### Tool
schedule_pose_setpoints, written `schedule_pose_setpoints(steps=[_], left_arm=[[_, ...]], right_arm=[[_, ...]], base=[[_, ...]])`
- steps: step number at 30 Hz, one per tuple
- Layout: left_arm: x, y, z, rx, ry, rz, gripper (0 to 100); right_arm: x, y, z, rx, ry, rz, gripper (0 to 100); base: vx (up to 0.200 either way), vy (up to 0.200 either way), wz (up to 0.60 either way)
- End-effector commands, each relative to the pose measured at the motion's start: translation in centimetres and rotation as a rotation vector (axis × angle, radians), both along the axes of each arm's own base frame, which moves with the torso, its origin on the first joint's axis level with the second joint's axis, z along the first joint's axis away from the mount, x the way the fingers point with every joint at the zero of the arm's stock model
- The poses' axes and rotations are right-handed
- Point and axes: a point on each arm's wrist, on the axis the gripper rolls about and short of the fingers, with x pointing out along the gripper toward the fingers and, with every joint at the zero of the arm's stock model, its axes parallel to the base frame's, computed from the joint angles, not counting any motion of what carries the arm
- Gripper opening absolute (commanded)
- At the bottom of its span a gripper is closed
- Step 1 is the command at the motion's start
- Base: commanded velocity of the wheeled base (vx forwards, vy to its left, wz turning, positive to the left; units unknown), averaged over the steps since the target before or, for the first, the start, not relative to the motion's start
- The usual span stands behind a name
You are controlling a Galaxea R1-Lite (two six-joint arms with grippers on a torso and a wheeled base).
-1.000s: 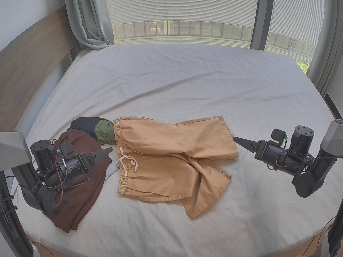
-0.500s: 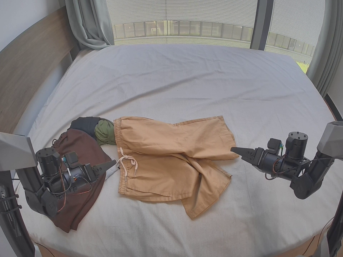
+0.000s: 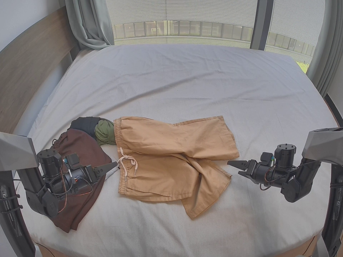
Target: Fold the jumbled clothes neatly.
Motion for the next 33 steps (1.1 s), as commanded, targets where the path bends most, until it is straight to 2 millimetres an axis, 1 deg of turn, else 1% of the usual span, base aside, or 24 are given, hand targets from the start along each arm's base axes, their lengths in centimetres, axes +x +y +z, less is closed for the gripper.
schedule_pose_setpoints(steps=[1, 12, 21, 28, 29, 33], left_arm=[[0.1, 0.0, -0.3, -0.001, 0.008, 0.000, 100], [0.4, 0.0, -0.2, -0.004, 0.002, 0.001, 100], [0.4, -0.1, -0.3, -0.006, 0.001, 0.000, 100], [0.4, -0.1, -0.3, -0.006, 0.000, 0.000, 100], [0.4, -0.1, -0.3, -0.006, 0.000, 0.000, 100], [0.4, -0.2, -0.4, -0.005, 0.001, -0.005, 100]], right_arm=[[0.1, 0.1, -2.1, -0.009, 0.055, 0.000, 100], [0.8, 0.1, -3.9, -0.013, 0.070, -0.003, 100], [1.1, 1.1, -5.4, -0.010, 0.050, 0.021, 100], [1.2, 1.3, -5.6, -0.006, 0.026, 0.026, 100], [1.2, 1.3, -5.6, -0.006, 0.026, 0.026, 0], [1.1, 1.4, -5.6, -0.007, 0.027, 0.026, 0]], base=[[0.000, 0.000, 0.00], [0.000, 0.000, 0.00], [0.000, 0.000, 0.00], [0.000, 0.000, 0.00], [0.000, 0.000, 0.00], [0.000, 0.000, 0.00]])
